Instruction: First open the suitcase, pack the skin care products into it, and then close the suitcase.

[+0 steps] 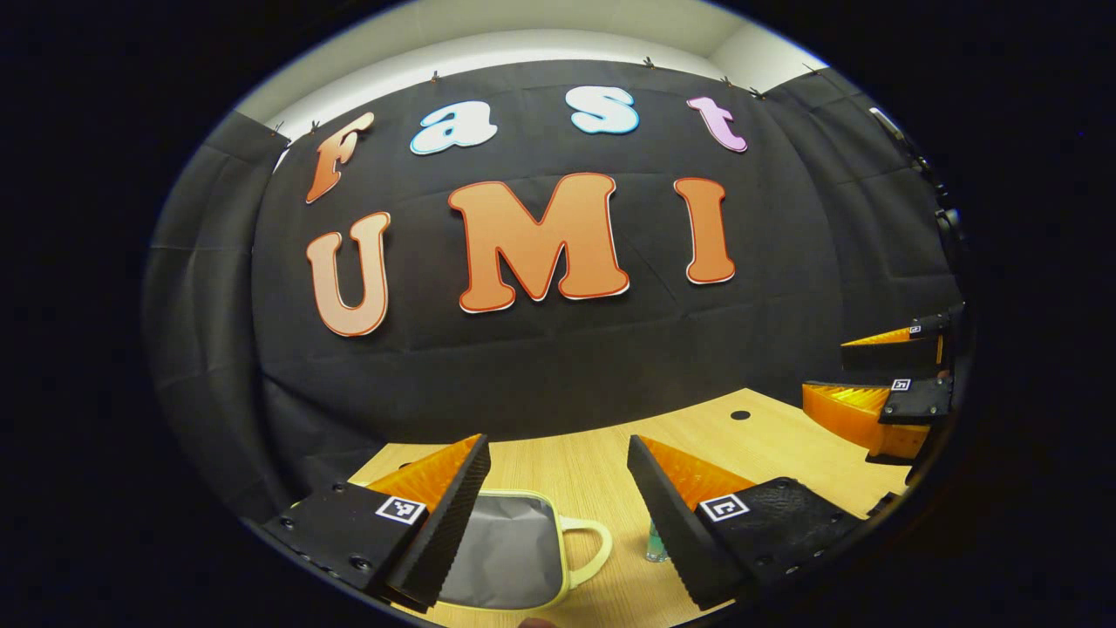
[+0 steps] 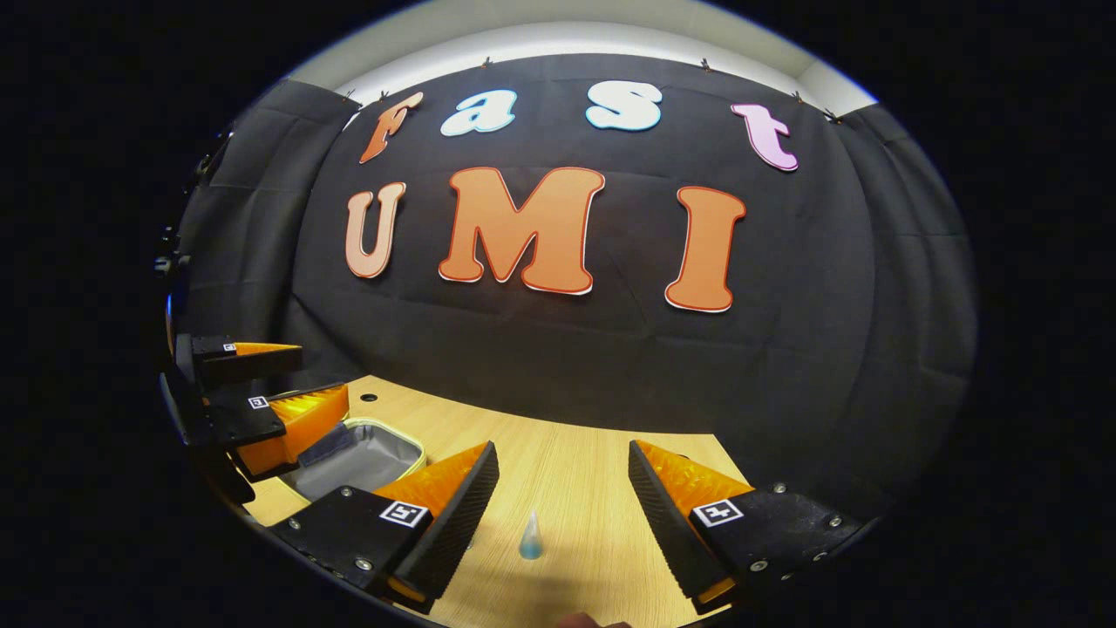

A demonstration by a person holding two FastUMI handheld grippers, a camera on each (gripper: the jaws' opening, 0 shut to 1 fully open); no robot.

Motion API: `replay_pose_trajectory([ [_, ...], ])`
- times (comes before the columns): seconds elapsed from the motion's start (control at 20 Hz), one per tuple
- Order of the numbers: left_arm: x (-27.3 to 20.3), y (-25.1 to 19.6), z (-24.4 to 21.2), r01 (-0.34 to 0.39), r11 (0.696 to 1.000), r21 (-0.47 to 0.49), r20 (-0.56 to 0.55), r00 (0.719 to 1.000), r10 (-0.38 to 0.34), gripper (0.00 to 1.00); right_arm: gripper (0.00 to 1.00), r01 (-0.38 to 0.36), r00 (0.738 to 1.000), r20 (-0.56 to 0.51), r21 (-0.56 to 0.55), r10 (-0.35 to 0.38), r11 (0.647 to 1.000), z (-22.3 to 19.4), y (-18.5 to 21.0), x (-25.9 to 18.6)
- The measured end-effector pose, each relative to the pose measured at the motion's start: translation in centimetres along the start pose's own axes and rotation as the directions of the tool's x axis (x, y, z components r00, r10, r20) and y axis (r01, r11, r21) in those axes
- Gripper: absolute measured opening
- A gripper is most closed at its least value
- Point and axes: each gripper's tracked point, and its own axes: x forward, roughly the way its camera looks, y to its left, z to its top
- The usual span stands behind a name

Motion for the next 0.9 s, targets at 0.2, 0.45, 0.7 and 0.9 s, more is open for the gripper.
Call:
replay_pose_trajectory([
  [0.2,-0.5,-0.6,-0.5,-0.012,1.0,0.007,-0.007,1.0,0.012,0.98,0.94,-0.019,1.0,0.003,-0.011,0.019,1.0,0.0,-0.3,-0.1],
  [0.45,-0.7,-1.4,-0.6,-0.027,1.0,0.002,-0.007,1.0,0.027,0.98,0.95,-0.044,0.999,0.006,-0.021,0.044,0.999,-0.2,-0.8,-0.3],
  [0.7,-0.6,-3.8,-4.7,0.018,1.0,0.023,-0.088,0.996,-0.016,0.98,0.94,-0.058,0.998,-0.018,-0.02,0.058,0.998,-1.7,-1.1,-0.7],
  [0.9,0.1,-6.5,-10.2,0.084,0.996,0.02,-0.192,0.978,-0.079,0.98,0.95,-0.05,0.998,-0.041,-0.03,0.049,0.998,-2.8,-1.7,-1.0],
])
